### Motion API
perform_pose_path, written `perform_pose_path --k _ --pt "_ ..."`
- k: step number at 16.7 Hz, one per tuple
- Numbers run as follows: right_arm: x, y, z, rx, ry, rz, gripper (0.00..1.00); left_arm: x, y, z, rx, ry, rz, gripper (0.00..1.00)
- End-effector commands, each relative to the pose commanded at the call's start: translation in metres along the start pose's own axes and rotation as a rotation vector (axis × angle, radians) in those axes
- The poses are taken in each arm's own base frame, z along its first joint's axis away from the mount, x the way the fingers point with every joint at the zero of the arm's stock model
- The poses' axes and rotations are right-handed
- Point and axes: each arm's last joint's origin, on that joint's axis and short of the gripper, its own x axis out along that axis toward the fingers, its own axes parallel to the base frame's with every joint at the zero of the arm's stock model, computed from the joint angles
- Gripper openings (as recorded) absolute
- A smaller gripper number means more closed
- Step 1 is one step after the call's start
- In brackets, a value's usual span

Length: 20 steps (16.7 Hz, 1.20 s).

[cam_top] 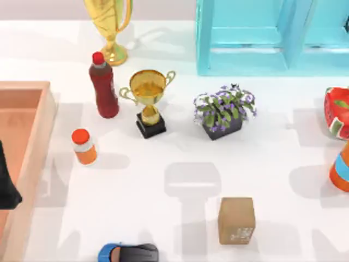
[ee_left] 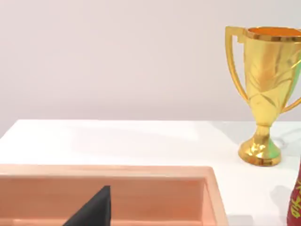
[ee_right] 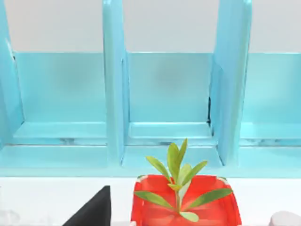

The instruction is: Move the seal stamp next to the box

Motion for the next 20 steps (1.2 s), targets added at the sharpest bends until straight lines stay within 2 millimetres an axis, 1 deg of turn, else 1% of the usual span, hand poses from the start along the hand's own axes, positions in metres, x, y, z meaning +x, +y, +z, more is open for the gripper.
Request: perform_pose_path --k 3,6,9,12,14,16,18,20 --pt "0.0 0.0 0.0 0.0 0.0 0.0 1.0 0.0 0.0 0.001 -0.002 0.008 -0.005 1.0" --pt "0.0 0.0 0.0 0.0 0.0 0.0 1.0 0.002 -0.005 0.012 -0.019 0.078 -0.047 1.0" --pt "0.0 0.0 0.0 0.0 0.0 0.0 1.0 0.007 -0.014 0.036 -0.06 0.199 -0.122 1.0" --pt "0.0 0.0 0.0 0.0 0.0 0.0 1.0 0.019 -0.029 0.07 -0.117 0.352 -0.209 1.0" --pt "0.0 0.0 0.0 0.0 0.0 0.0 1.0 0.033 -0.044 0.096 -0.157 0.469 -0.264 1.0" --pt "0.0 0.0 0.0 0.0 0.0 0.0 1.0 0.05 -0.065 0.12 -0.194 0.596 -0.312 1.0" --pt "0.0 0.0 0.0 0.0 0.0 0.0 1.0 0.069 -0.093 0.141 -0.223 0.73 -0.347 1.0" --pt "0.0 0.0 0.0 0.0 0.0 0.0 1.0 0.089 -0.127 0.156 -0.239 0.869 -0.365 1.0"
